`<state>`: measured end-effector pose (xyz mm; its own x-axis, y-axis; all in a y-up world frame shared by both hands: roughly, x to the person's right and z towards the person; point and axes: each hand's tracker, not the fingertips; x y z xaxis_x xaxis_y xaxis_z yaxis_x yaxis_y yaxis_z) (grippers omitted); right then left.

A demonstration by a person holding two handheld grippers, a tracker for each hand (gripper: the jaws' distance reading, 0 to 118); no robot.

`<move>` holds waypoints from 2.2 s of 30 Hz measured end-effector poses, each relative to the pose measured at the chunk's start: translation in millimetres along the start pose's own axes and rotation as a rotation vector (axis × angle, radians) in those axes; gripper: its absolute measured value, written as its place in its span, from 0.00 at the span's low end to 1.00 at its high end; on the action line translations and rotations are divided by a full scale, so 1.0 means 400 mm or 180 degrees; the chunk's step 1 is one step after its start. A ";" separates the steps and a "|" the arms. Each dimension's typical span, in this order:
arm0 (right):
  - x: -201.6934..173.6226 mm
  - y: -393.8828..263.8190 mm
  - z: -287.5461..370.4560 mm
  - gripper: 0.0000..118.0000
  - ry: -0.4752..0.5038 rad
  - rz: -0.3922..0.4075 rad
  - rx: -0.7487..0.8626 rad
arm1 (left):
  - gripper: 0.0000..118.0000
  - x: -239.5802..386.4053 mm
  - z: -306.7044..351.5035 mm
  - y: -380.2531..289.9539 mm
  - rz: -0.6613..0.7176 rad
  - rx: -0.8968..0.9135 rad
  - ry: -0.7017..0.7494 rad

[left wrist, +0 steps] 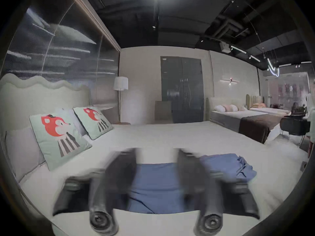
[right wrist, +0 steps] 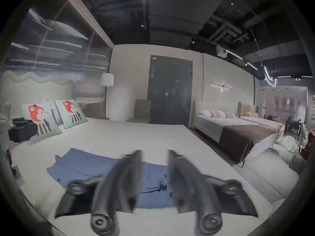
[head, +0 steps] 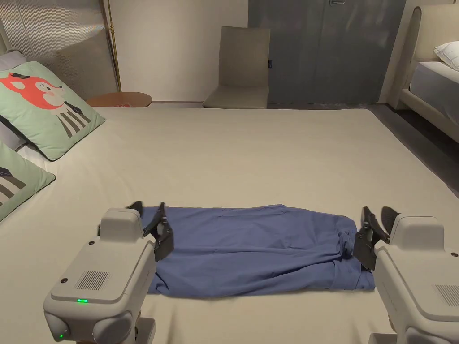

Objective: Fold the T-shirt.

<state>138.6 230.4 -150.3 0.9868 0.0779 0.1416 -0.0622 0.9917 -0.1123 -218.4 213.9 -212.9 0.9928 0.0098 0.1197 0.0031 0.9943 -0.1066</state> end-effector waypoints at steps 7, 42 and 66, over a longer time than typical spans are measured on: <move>0.000 -0.023 -0.004 0.01 -0.0030 -0.0047 0.0041 | 0.00 -0.029 -0.008 -0.014 0.0134 -0.0146 0.0013; 0.082 -0.206 -0.219 0.01 -0.0231 -0.0159 -0.0954 | 0.05 -0.266 -0.377 -0.289 0.0360 -0.2529 0.0181; 0.128 -0.339 -0.396 0.10 0.0124 -0.0444 -0.2278 | 0.05 -0.259 -0.294 -0.205 0.0521 -0.2277 0.0169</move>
<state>221.1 83.6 -283.8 0.9839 -0.0613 0.1680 0.1642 0.6816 -0.7131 -307.2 118.9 -332.5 0.9917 0.1289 0.0009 -0.0861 0.6679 -0.7393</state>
